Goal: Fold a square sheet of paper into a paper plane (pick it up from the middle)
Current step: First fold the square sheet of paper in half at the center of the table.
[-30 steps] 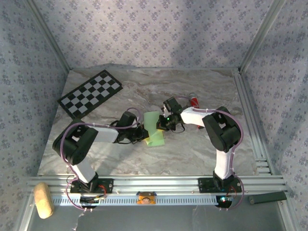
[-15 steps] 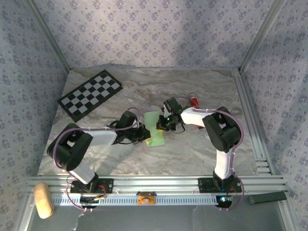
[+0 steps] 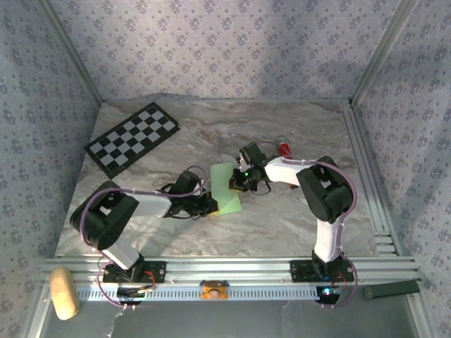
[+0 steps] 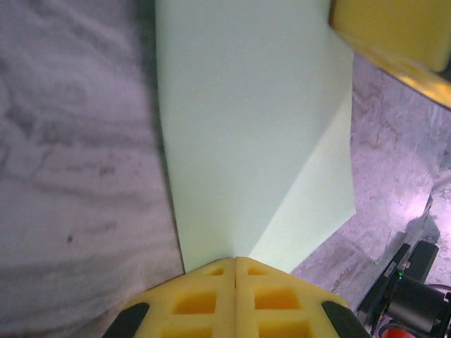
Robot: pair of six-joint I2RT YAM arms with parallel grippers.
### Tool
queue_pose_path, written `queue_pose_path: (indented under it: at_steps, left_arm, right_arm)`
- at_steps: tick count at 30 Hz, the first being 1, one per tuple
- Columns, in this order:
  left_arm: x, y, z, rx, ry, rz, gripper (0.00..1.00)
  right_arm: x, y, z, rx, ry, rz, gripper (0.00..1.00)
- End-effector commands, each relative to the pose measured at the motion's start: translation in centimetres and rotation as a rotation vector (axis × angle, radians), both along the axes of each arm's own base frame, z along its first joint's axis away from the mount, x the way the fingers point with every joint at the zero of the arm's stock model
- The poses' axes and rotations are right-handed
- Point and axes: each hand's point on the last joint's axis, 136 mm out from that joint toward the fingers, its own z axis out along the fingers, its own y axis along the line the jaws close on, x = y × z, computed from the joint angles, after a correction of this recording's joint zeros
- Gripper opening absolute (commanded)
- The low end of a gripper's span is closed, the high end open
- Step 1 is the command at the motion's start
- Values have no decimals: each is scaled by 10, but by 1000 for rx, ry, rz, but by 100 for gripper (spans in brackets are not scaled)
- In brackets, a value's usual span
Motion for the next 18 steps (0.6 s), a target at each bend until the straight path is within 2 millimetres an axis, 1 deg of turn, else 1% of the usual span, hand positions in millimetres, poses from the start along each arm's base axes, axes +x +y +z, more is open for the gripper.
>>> queue_pose_path:
  at_steps: [1,4,6,8,11,15,18]
  left_arm:
    - [0,-1,14,4,-32,-16,0]
    - [9,-9,23,-18,-62,-23,0]
    - [12,-13,24,-31,-61,-24,0]
    - [11,-14,18,-29,-46,-26,0]
    - [4,-7,1,12,-12,-30,0]
    - [-14,10,-23,88,37,-41,0]
    - [-32,15,-32,107,62,-82,0]
  right_arm:
    - [-39,-55,-63,-278,165,-62,0]
    - [-39,-54,-63,-272,166,-62,0]
    - [-39,-53,-64,-270,166,-60,0]
    - [-40,-53,-64,-271,167,-57,0]
    - [-40,-53,-64,-272,168,-58,0]
    - [-41,-54,-64,-274,169,-59,0]
    - [-42,-56,-65,-280,164,-61,0]
